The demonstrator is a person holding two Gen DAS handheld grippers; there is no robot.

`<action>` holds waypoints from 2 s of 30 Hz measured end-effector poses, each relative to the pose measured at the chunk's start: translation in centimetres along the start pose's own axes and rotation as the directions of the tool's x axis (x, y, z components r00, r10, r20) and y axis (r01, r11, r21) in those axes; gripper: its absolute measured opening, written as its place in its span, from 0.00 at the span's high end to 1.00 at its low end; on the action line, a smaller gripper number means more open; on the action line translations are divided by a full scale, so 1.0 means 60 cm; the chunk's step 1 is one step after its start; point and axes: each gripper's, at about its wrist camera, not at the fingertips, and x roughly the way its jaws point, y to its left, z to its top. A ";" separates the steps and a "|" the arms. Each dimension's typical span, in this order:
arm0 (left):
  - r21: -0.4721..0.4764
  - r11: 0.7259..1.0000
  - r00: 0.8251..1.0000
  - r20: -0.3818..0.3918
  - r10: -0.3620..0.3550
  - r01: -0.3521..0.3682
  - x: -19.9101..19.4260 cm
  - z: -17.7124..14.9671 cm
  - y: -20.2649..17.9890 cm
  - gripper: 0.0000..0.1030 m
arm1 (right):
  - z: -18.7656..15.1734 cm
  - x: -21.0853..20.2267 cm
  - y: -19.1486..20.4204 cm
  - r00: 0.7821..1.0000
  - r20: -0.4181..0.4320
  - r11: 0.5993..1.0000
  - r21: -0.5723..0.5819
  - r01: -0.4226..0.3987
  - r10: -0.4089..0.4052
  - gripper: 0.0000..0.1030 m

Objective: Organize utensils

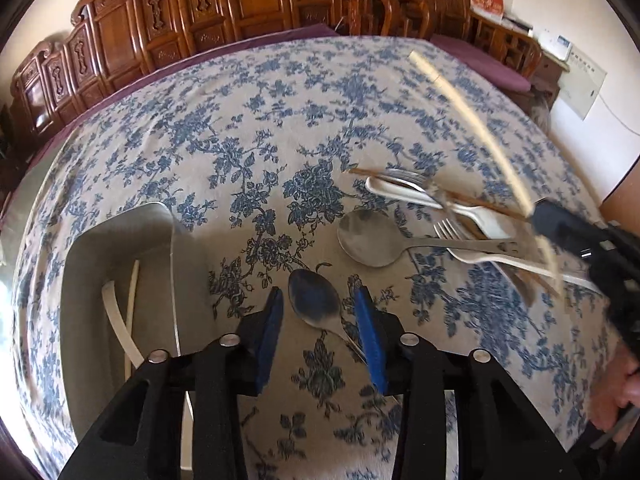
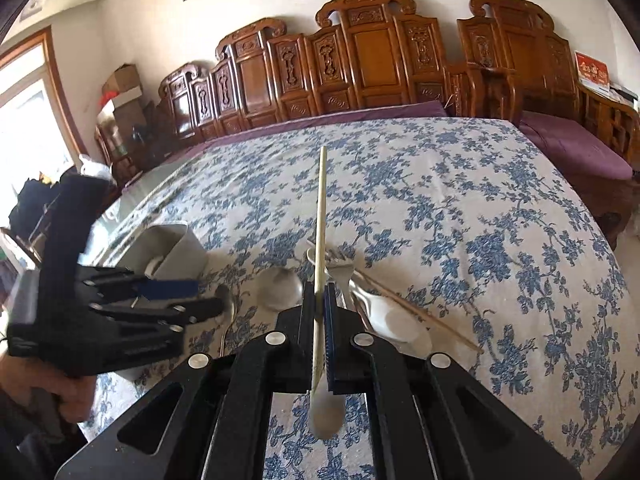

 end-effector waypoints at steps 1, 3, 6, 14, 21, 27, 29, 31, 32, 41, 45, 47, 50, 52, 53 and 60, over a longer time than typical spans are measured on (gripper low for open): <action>-0.002 1.000 1.000 -0.008 0.007 -0.007 0.005 0.001 0.002 0.68 | 0.002 -0.002 -0.004 1.000 0.005 1.000 0.008 -0.002 0.002 0.95; 0.000 1.000 1.000 -0.015 0.017 -0.017 0.012 0.007 0.005 0.69 | 0.004 -0.004 -0.009 1.000 0.012 1.000 0.018 -0.003 0.003 0.95; -0.001 1.000 0.999 -0.028 0.019 -0.019 0.021 0.015 0.010 0.69 | 0.006 -0.005 -0.013 1.000 0.015 1.000 0.026 -0.006 0.006 0.95; 0.027 0.999 0.997 -0.071 0.033 -0.031 0.040 0.025 0.005 0.77 | 0.007 -0.007 -0.013 1.000 0.018 1.000 0.026 -0.005 0.005 0.94; 0.014 1.000 0.996 -0.091 -0.008 0.009 0.046 0.020 0.003 0.91 | 0.009 -0.009 -0.005 1.000 0.022 1.000 0.012 -0.011 0.010 0.94; 0.030 0.999 0.999 -0.037 -0.028 0.029 0.017 0.018 -0.009 0.99 | 0.010 -0.009 0.001 1.000 0.019 1.000 -0.002 -0.009 0.009 0.94; 0.041 0.999 1.000 -0.013 -0.026 0.027 0.000 0.018 -0.011 0.99 | 0.010 -0.008 0.006 1.000 0.016 1.000 -0.011 -0.007 0.008 0.94; 0.042 0.999 0.999 0.013 -0.031 0.031 -0.021 0.017 -0.010 0.99 | 0.010 -0.008 0.012 1.000 0.015 1.000 -0.024 -0.007 0.007 0.94; 0.040 0.999 0.999 0.027 -0.032 0.031 -0.032 0.016 -0.008 0.99 | 0.009 -0.008 0.019 1.000 0.012 0.999 -0.036 -0.006 0.007 0.94; 0.010 1.000 0.990 0.141 -0.016 0.015 -0.126 -0.004 0.043 0.99 | -0.002 -0.005 0.070 0.999 -0.028 0.997 -0.070 -0.034 0.032 0.94; -0.011 1.000 0.986 0.166 -0.001 0.003 -0.149 -0.016 0.076 0.99 | -0.004 -0.008 0.091 0.998 -0.032 0.996 -0.071 -0.061 0.059 0.94; -0.028 1.000 0.985 0.175 0.005 0.000 -0.156 -0.019 0.095 0.99 | -0.008 -0.008 0.099 0.998 -0.035 0.995 -0.077 -0.060 0.058 0.94; -0.048 0.999 0.983 0.181 0.016 -0.008 -0.161 -0.022 0.122 0.99 | -0.016 -0.003 0.109 0.997 -0.051 0.994 -0.090 -0.055 0.050 0.94; -0.056 0.998 0.982 0.185 0.027 -0.017 -0.165 -0.025 0.137 0.99 | -0.019 0.000 0.116 0.997 -0.057 0.994 -0.097 -0.051 0.046 0.94; -0.059 0.998 0.982 0.188 0.034 -0.024 -0.165 -0.025 0.145 0.99 | -0.021 0.003 0.118 0.997 -0.059 0.994 -0.102 -0.049 0.043 0.94; -0.071 0.994 0.979 0.184 0.091 -0.079 -0.155 -0.032 0.191 0.99 | -0.026 0.016 0.133 0.997 -0.073 0.992 -0.119 -0.045 0.037 0.95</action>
